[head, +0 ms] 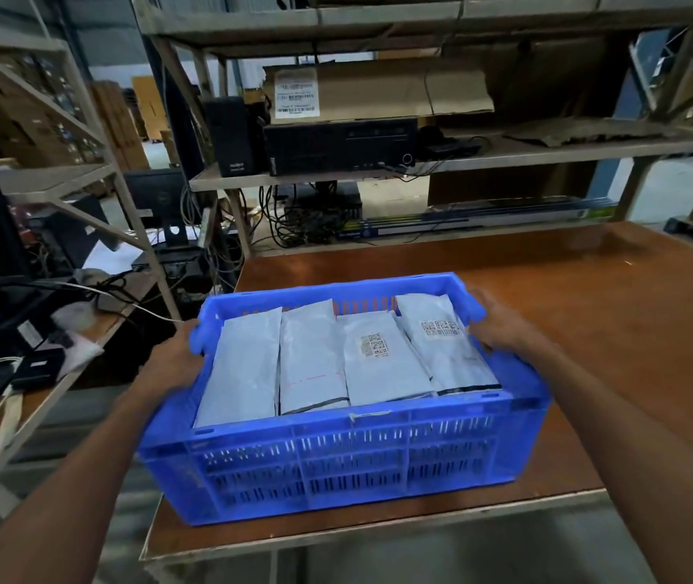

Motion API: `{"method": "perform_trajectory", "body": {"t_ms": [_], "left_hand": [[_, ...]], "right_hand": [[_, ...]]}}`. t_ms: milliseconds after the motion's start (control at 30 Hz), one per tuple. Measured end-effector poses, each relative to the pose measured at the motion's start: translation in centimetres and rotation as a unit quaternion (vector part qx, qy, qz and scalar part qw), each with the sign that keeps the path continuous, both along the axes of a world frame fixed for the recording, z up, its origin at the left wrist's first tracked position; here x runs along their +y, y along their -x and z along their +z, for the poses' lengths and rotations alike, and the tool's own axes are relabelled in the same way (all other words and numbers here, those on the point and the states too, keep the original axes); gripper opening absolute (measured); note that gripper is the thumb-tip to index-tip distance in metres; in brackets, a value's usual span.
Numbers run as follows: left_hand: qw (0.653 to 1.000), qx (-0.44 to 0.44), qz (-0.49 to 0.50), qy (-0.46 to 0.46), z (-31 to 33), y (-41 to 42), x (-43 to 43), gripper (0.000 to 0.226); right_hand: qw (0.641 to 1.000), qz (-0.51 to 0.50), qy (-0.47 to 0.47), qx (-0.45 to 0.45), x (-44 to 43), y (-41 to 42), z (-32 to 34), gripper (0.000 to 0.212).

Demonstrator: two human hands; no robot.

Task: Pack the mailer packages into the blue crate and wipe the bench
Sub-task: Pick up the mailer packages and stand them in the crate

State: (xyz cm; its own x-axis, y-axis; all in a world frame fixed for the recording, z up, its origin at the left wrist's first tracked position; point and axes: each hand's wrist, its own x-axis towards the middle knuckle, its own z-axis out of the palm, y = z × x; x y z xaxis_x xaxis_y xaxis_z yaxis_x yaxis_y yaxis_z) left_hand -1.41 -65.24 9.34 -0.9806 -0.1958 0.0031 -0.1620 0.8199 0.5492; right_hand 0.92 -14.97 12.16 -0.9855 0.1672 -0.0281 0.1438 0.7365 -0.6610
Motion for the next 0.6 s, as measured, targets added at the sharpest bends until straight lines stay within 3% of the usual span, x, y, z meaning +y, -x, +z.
{"method": "perform_trajectory", "body": {"t_ms": [233, 600], "left_hand": [[0.987, -0.020, -0.008, -0.159, -0.6, 0.3, 0.9, 0.075], [0.981, -0.028, -0.005, -0.190, 0.3, -1.1, 1.5, 0.076]], "right_hand": [[0.994, -0.015, 0.108, -0.029, 0.7, 1.2, -1.8, 0.072], [0.998, -0.002, 0.056, 0.001, 1.2, 0.7, -2.1, 0.068]]}}
